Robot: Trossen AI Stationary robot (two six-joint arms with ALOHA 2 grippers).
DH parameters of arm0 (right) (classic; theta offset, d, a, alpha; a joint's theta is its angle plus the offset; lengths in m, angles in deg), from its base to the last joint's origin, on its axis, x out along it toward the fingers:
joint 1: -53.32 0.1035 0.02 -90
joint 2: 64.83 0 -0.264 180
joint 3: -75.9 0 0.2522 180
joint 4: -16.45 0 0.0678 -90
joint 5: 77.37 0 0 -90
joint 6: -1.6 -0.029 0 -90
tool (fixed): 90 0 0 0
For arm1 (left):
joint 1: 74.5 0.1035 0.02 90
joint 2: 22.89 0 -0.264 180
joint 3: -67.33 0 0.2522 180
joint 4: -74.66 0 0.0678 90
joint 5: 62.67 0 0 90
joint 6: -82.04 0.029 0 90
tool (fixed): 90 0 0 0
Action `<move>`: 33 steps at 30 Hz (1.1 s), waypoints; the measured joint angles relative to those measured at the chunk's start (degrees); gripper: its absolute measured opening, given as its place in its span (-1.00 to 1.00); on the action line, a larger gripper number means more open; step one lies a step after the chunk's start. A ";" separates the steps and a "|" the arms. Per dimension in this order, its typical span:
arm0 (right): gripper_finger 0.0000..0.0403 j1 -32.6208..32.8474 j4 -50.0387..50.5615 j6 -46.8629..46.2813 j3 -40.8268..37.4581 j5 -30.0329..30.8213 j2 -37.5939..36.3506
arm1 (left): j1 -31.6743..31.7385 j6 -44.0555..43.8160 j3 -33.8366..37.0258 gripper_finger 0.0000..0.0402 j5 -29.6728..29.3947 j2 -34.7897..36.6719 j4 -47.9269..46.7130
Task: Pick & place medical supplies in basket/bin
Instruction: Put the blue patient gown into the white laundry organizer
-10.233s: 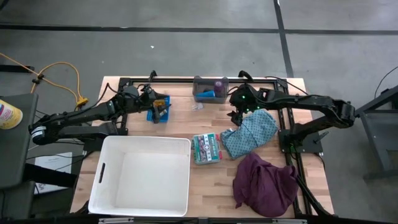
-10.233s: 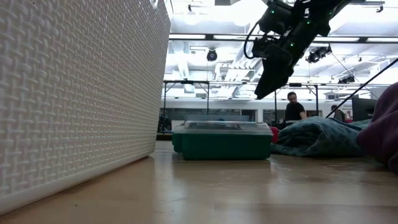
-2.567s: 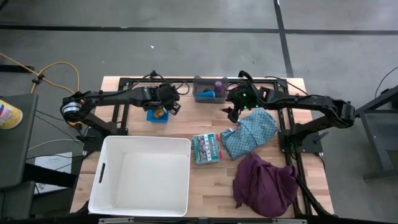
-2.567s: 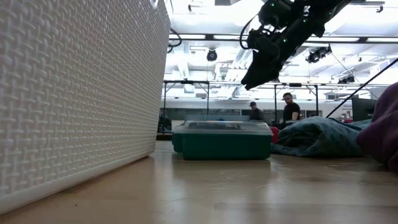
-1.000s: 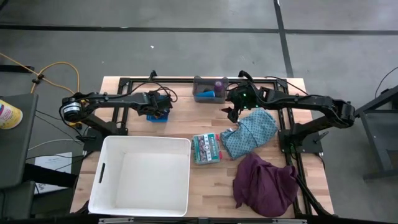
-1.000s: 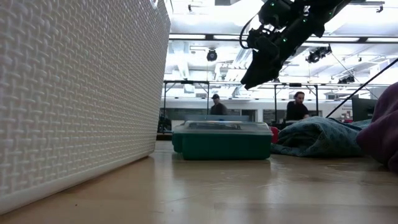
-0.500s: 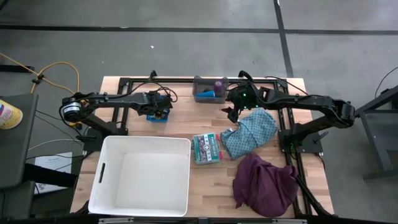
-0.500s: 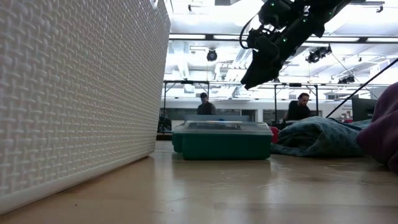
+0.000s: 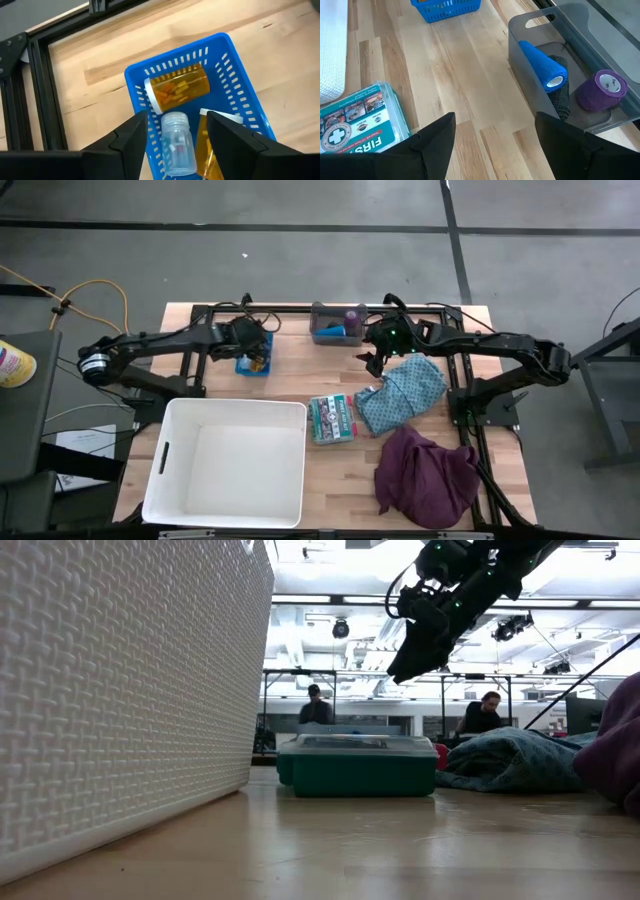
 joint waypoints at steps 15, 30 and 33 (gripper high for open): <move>0.30 0.02 -0.01 0.00 0.00 0.00 0.00 | -0.38 12.68 0.00 -0.03 0.78 0.17 6.72; 0.30 0.00 -0.01 0.00 0.00 0.00 0.00 | -0.38 40.44 0.00 -0.03 16.59 0.17 24.01; 0.30 0.02 -0.01 -0.01 0.00 0.02 0.00 | -0.37 42.50 0.00 -0.03 18.27 0.17 24.32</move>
